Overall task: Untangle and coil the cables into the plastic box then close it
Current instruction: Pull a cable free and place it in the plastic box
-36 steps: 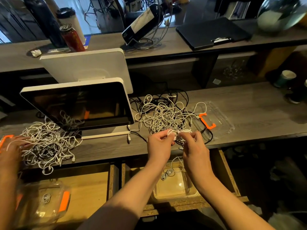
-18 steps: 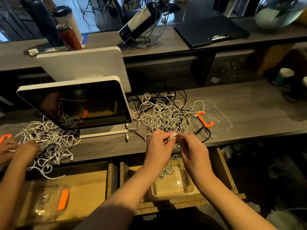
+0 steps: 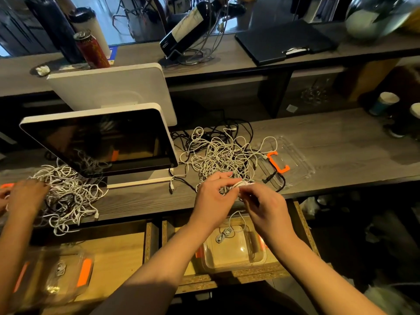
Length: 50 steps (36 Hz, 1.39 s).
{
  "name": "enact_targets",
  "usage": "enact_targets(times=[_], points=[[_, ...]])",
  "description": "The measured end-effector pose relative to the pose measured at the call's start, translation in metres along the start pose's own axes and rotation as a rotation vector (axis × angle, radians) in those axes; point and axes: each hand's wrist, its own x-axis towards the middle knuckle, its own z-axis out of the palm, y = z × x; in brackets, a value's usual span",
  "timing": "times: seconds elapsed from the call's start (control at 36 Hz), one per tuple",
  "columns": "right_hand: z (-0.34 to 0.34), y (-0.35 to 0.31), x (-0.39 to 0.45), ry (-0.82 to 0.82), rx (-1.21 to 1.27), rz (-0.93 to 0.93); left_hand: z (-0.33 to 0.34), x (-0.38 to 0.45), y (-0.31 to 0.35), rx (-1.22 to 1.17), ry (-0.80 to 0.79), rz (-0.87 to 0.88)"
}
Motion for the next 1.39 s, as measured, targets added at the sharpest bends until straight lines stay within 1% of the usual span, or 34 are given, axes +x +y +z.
enact_targets(times=[0.11,0.28,0.33,0.44,0.58,0.67,0.75,0.81,0.92,1.0,1.11,1.19,1.28,1.39], points=[[-0.004,0.007,-0.002,0.02,0.019,-0.063,-0.004,0.0,0.007,-0.056,-0.019,0.077],[-0.016,0.015,0.002,0.047,0.068,-0.097,-0.001,0.0,0.009,-0.179,-0.074,0.061],[-0.018,0.017,0.002,0.051,0.132,-0.05,0.0,0.001,0.009,-0.213,-0.093,0.049],[-0.024,0.013,0.002,0.033,0.357,0.103,0.001,0.004,0.01,-0.306,-0.133,0.023],[-0.031,0.013,0.006,-0.148,0.655,0.412,-0.001,0.002,0.014,-0.431,-0.202,-0.054],[-0.034,0.018,0.006,-0.207,0.646,0.416,-0.004,0.003,0.011,-0.433,-0.289,-0.088],[-0.038,0.018,0.007,-0.185,0.641,0.429,-0.006,0.002,0.01,-0.368,-0.377,-0.098],[-0.039,0.018,0.007,-0.207,0.633,0.43,-0.007,0.0,0.011,-0.306,-0.396,-0.076],[-0.039,0.02,0.004,-0.297,0.694,0.474,-0.012,-0.002,0.013,-0.221,-0.372,-0.039],[-0.041,0.02,0.003,-0.347,0.721,0.478,-0.014,-0.007,0.015,-0.22,-0.349,-0.042],[-0.047,0.014,0.008,-0.38,0.815,0.514,-0.014,-0.01,0.015,-0.224,-0.29,-0.066],[-0.048,0.012,0.009,-0.41,0.851,0.506,-0.015,-0.01,0.014,-0.209,-0.224,-0.092],[-0.047,0.009,0.01,-0.456,0.892,0.517,-0.021,-0.008,0.012,-0.195,-0.191,-0.077],[-0.044,0.007,0.011,-0.472,0.938,0.531,-0.03,-0.006,0.008,-0.17,-0.157,-0.057]])
